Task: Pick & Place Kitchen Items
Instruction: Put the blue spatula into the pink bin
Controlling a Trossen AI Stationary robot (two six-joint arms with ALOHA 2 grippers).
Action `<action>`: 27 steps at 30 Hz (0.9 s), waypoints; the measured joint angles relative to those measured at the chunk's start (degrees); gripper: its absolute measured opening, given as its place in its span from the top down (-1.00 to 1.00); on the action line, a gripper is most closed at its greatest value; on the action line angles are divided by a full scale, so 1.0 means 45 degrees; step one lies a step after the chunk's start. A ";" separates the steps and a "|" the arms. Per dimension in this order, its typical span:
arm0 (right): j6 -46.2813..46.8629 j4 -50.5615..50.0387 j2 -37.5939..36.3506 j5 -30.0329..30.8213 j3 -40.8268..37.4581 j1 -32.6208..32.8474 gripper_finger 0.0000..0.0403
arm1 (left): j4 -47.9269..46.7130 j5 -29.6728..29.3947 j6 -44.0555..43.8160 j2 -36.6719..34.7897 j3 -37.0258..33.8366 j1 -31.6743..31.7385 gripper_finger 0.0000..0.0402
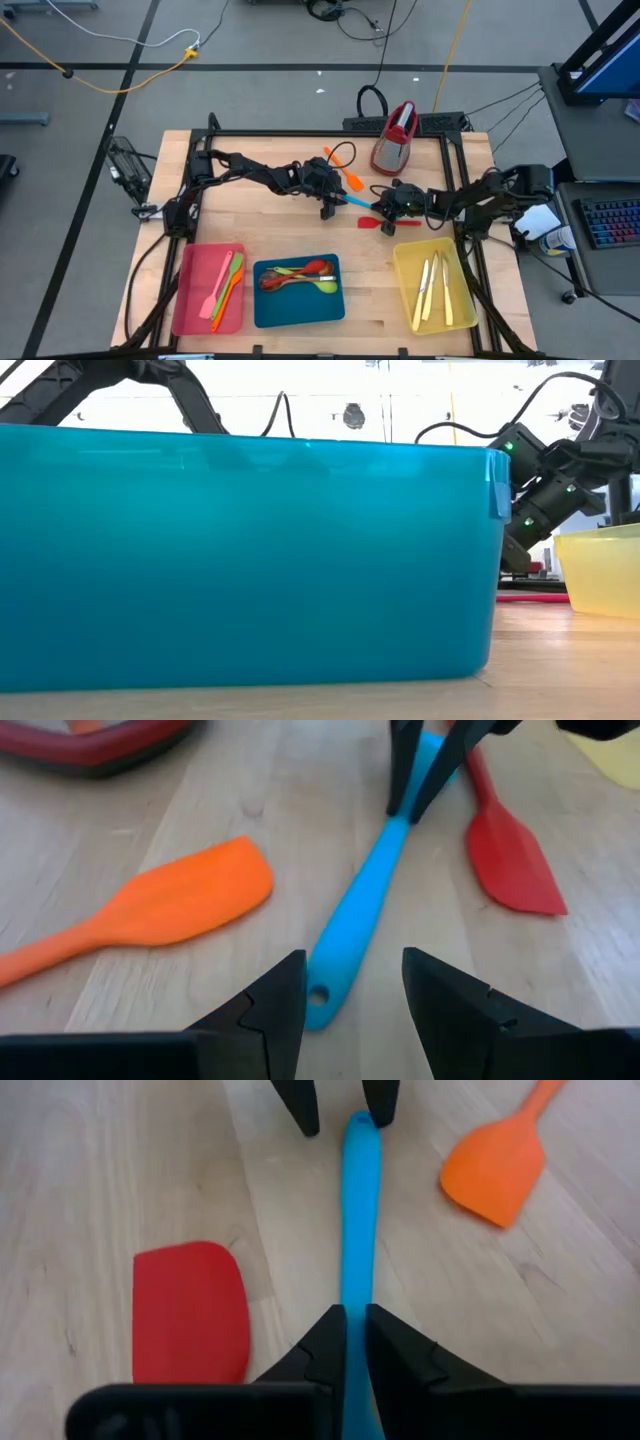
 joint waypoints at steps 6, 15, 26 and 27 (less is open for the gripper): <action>-0.0417 0.1378 0.0818 -0.0323 0.0006 -0.0001 0.86 | -0.0301 -0.0030 0.0615 -0.0010 0.0000 -0.0082 0.15; -0.1127 0.1593 0.0833 -0.1384 0.0026 0.0116 0.87 | -0.0467 -0.0040 0.0590 -0.0005 -0.0005 -0.0164 0.15; -0.1638 0.2210 0.0846 -0.1521 0.0015 0.0538 0.97 | -0.0948 -0.0132 0.2304 -0.0019 0.0007 -0.0973 0.15; -0.1636 0.2297 0.0843 -0.1457 0.0015 0.0534 0.98 | -0.1087 -0.0222 0.2362 -0.0037 0.0010 -0.1037 0.15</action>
